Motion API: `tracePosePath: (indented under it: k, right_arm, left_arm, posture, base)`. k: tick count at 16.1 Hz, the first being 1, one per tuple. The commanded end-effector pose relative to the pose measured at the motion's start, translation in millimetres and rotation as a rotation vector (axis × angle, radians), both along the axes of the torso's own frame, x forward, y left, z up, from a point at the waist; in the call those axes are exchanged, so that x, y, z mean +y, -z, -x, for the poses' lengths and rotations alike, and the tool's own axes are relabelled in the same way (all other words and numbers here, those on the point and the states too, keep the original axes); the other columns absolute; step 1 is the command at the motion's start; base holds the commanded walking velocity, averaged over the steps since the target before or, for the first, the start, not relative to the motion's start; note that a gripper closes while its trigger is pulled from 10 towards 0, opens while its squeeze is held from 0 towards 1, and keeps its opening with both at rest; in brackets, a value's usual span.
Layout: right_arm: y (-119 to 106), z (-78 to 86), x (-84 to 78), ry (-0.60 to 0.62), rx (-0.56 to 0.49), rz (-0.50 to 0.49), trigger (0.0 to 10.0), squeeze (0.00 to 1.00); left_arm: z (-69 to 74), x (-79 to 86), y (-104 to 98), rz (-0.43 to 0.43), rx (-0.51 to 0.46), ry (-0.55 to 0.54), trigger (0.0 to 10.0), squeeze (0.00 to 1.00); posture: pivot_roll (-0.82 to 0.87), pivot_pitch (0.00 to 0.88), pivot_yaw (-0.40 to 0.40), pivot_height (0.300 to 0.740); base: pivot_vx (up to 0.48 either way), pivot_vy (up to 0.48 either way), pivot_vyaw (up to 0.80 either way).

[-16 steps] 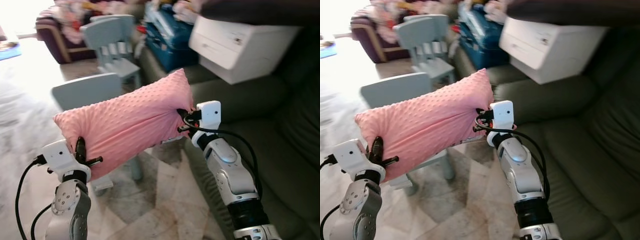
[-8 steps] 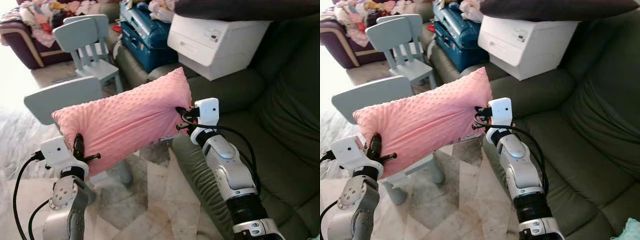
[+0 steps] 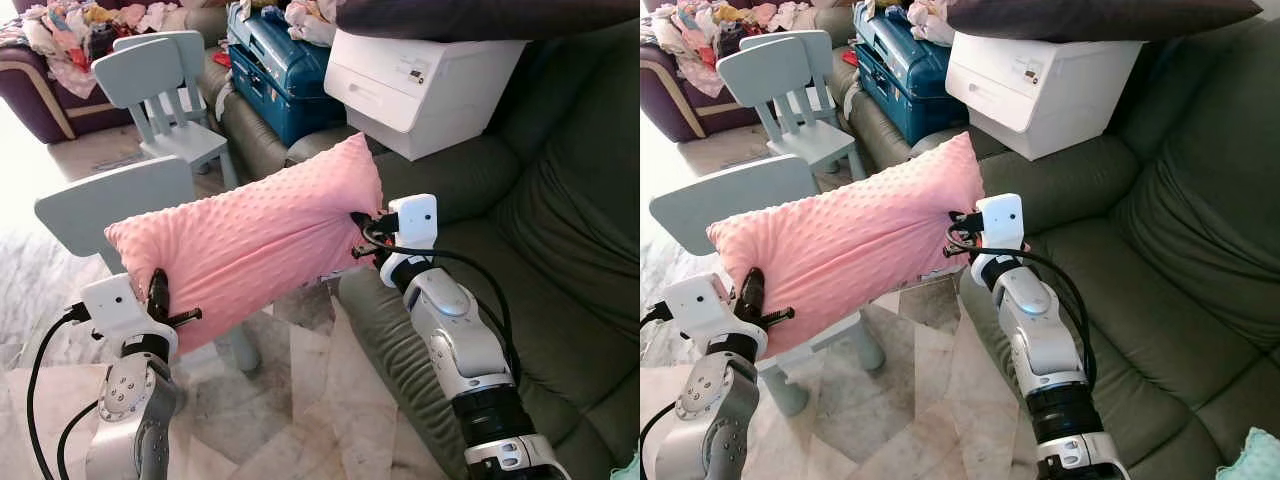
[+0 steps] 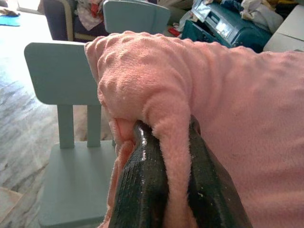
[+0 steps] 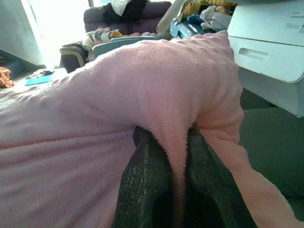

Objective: Move the pillow to the sofa

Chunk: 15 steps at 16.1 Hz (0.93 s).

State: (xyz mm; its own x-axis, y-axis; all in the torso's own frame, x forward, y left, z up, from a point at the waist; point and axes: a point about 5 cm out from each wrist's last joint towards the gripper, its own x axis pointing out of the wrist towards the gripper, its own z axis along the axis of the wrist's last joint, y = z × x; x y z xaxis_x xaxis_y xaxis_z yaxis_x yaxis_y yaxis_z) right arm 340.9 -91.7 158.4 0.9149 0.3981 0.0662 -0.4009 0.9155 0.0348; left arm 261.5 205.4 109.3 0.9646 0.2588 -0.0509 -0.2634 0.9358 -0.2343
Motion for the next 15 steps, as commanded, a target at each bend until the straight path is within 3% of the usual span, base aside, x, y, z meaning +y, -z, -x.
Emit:
tracePosePath:
  k: [1,4,7,15]
  right_arm:
    - [-12.3,-4.6,-9.2,0.054,-0.051,-0.022,10.0,0.00]
    - [-12.1,-3.9,-9.5,0.058,-0.057,-0.022,10.0,0.00]
    - [-13.2,-2.8,-9.0,0.051,-0.070,-0.021,10.0,0.00]
    - [-13.2,-3.4,-9.8,0.050,-0.071,-0.018,10.0,0.00]
  left_arm:
    - [4.2,12.2,0.0,-0.030,0.003,-0.044,10.0,0.00]
    - [4.3,10.9,0.6,-0.023,0.006,-0.040,10.0,0.00]
    - [3.0,10.4,0.5,-0.019,0.007,-0.039,10.0,0.00]
    - [2.7,8.6,2.2,-0.015,0.019,-0.029,10.0,0.00]
  posture:
    - [-0.19,0.040,0.019,0.740]
    - [-0.19,0.042,0.024,0.740]
    - [-0.19,0.042,0.025,0.740]
    - [-0.19,0.047,0.019,0.740]
  base:
    - [0.000,0.000,-0.78]
    - [0.000,0.000,-0.78]
    - [0.000,0.096,0.00]
    - [0.000,0.480,0.00]
